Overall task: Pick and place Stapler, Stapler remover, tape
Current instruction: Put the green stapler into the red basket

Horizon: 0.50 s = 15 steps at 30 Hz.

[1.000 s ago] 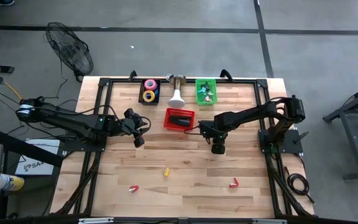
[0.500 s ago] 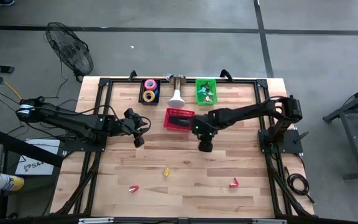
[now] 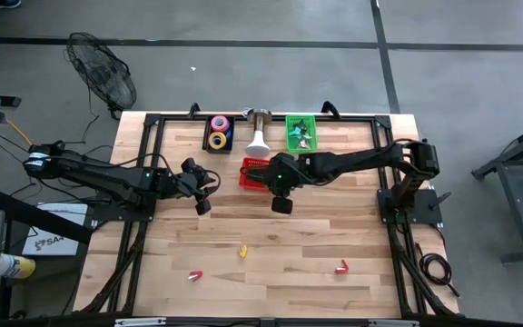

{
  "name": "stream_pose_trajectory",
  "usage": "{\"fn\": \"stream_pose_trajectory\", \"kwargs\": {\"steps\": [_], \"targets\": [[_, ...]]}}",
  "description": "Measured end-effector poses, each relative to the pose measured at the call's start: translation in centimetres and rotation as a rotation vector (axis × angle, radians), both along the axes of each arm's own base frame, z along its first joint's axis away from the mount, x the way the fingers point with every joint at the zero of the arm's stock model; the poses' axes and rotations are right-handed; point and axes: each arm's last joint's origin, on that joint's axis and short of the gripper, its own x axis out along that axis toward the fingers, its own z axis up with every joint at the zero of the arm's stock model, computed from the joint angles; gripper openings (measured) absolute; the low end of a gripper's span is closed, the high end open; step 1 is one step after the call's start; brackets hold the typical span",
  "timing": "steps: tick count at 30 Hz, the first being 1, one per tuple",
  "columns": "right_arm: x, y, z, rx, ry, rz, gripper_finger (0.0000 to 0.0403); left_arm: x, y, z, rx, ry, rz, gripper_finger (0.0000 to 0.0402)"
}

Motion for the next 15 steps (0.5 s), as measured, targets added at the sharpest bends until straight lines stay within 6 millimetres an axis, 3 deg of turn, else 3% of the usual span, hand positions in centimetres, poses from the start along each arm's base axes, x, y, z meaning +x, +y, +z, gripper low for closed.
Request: {"fn": "stream_pose_trajectory", "kwargs": {"steps": [7,15], "targets": [[0.9,-1.5,-2.3,-0.060,0.036,-0.039,0.0057,0.0,0.0,0.0,-0.003,0.001,-0.003,0.0102],[1.1,-2.7,-3.4,-0.006,0.053,-0.057,0.0058,0.0,0.0,0.0,-0.004,0.001,-0.004,0.0102]]}}
